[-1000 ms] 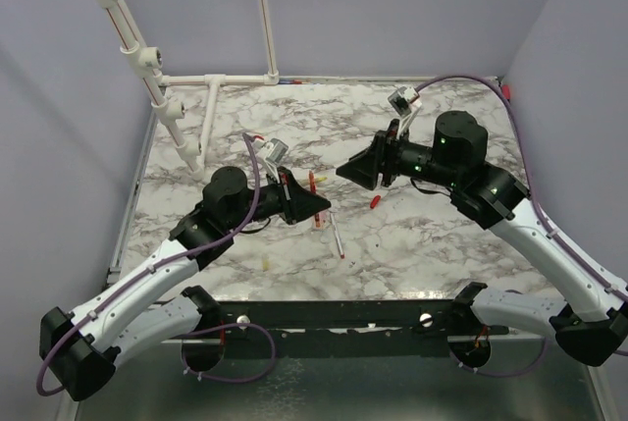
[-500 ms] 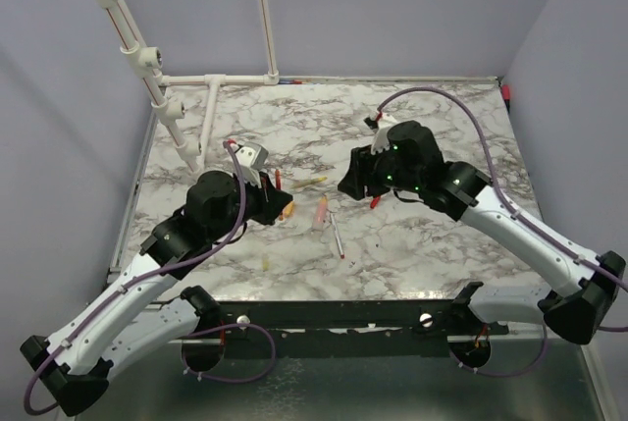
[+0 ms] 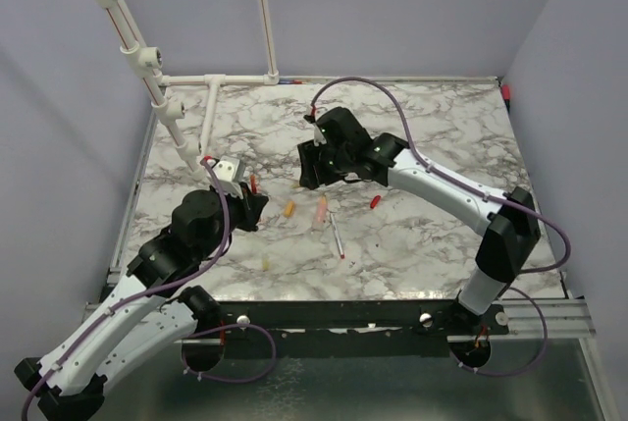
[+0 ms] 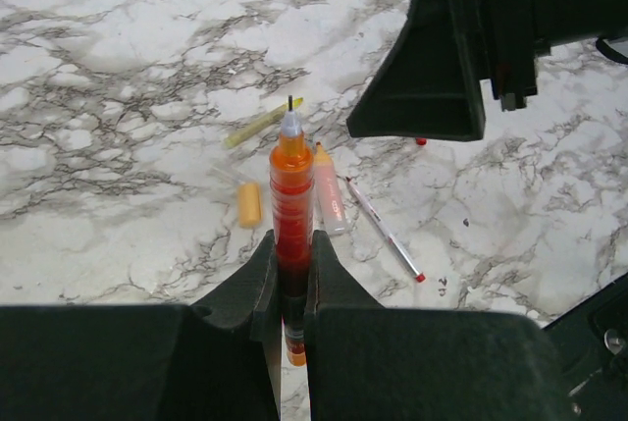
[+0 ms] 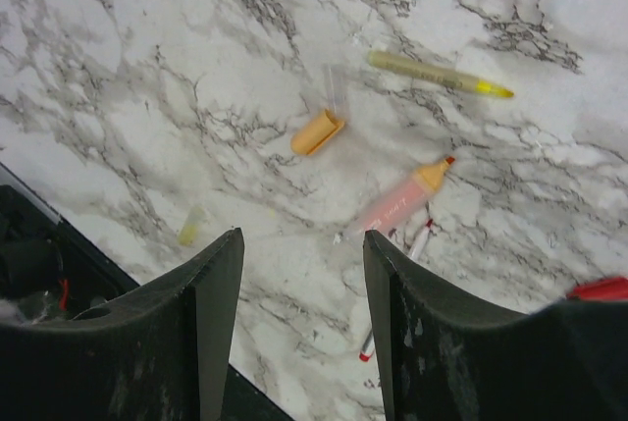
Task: Insert the pens into the pen caps
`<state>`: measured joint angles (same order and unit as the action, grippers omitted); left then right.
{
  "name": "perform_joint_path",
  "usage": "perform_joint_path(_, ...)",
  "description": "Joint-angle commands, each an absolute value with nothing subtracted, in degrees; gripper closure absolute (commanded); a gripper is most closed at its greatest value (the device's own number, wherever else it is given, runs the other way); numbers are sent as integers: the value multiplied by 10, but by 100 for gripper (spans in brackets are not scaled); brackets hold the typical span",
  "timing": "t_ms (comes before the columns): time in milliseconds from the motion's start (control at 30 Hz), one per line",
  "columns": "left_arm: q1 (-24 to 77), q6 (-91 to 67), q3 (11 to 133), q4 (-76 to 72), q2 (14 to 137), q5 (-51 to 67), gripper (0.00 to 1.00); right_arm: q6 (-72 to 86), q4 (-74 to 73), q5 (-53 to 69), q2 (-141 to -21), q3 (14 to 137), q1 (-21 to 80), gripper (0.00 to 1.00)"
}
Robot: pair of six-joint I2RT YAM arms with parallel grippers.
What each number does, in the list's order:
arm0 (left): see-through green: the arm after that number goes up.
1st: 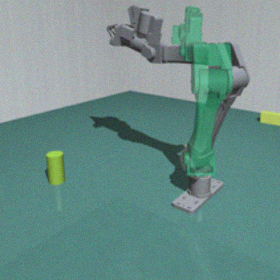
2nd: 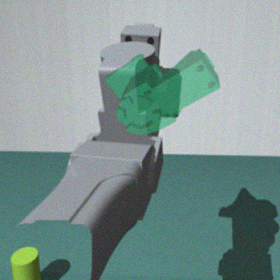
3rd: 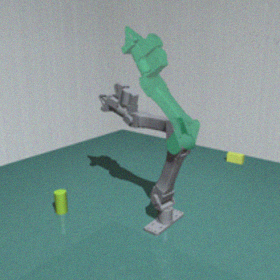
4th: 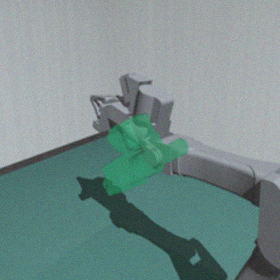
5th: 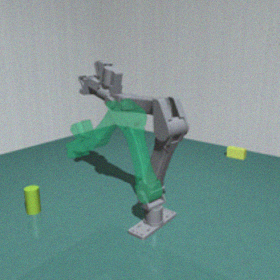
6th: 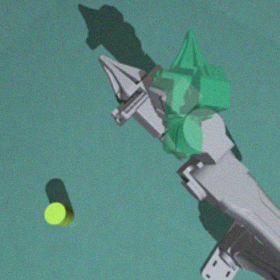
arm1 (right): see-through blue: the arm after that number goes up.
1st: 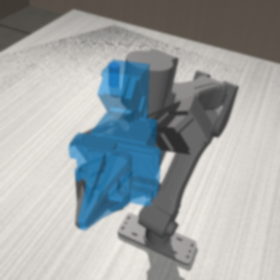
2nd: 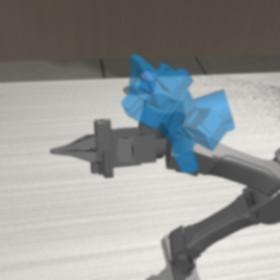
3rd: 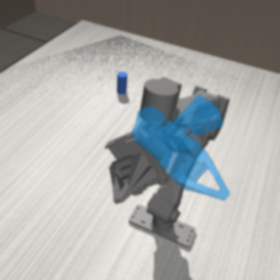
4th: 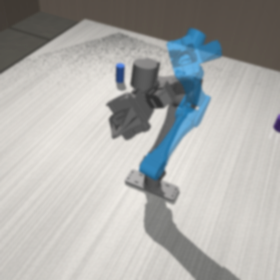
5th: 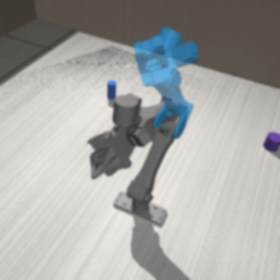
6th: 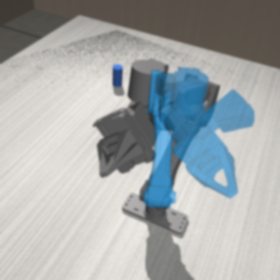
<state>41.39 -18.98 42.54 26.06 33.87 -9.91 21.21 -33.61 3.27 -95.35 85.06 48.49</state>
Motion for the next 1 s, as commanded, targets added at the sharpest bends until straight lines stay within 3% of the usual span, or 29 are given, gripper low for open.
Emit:
perform_joint_path(0, 416, -180, 415, 263, 319, -146, 100, 188, -374, 23, -1020, 918, 496, 45)
perform_joint_path(467, 416, -174, 412, 265, 304, -158, 100, 161, -439, 2, -1225, 1117, 513, 47)
perform_joint_path(967, 416, -175, 411, 265, 305, -162, 100, 155, -452, -48, -1325, 1170, 531, 50)
